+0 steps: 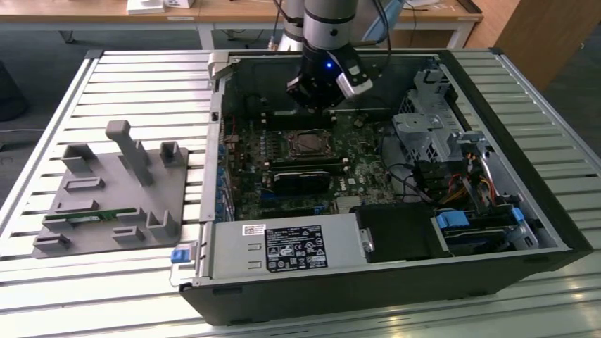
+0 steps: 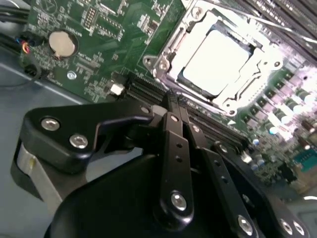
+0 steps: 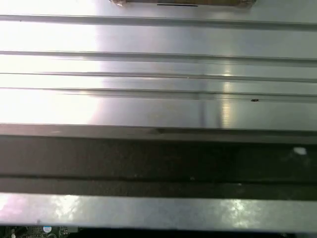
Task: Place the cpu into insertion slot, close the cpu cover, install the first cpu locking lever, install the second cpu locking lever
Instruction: 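Install the first cpu locking lever, then install the second cpu locking lever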
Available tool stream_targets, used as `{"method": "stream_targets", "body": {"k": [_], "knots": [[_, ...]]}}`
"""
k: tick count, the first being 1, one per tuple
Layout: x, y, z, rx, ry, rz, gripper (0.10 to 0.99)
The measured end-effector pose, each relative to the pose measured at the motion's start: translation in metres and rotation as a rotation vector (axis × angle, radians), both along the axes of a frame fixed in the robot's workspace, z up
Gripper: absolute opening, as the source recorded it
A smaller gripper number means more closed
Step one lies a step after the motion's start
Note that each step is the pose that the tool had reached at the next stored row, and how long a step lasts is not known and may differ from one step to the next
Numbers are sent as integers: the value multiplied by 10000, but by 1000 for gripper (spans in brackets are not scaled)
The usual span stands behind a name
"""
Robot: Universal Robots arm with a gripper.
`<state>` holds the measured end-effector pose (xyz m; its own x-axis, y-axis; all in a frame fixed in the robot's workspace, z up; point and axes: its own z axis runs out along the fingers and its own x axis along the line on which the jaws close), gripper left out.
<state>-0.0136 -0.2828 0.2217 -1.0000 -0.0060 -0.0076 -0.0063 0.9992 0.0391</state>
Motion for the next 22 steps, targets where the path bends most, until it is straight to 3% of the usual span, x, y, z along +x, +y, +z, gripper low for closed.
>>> {"method": "stream_targets", "body": {"k": [22], "knots": [[1, -38, 0, -1, 0, -1, 106]]}}
